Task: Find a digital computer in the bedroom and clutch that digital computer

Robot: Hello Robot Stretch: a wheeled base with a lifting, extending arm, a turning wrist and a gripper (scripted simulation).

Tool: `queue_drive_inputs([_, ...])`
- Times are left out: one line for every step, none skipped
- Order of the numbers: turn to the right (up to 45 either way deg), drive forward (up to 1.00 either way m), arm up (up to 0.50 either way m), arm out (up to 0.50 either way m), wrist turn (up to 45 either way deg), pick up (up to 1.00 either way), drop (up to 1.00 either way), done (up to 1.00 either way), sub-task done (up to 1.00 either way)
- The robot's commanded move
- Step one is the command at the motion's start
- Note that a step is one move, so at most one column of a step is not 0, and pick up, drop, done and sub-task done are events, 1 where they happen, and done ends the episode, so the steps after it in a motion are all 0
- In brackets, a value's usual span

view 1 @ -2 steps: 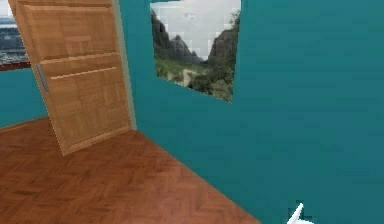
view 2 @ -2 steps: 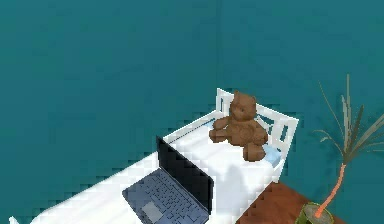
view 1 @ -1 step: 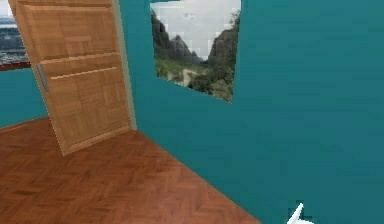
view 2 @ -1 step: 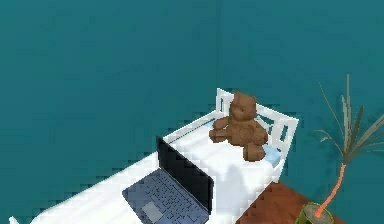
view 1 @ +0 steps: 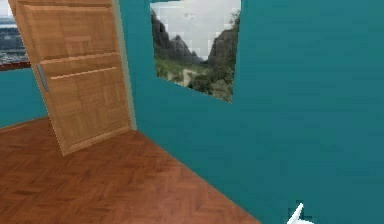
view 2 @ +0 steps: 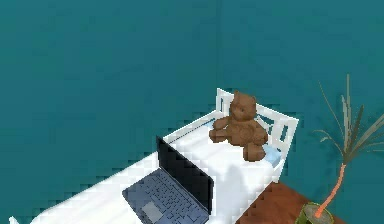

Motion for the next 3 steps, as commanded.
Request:
queue_drive_inputs([0.0, 0.00, 0.00, 0.00, 45.0, 0.00, 0.00, 0.00, 0.00])
queue_drive_inputs([0.0, 0.00, 0.00, 0.00, 45.0, 0.00, 0.00, 0.00, 0.00])
queue_drive_inputs([0.0, 0.00, 0.00, 0.00, 45.0, 0.00, 0.00, 0.00, 0.00])
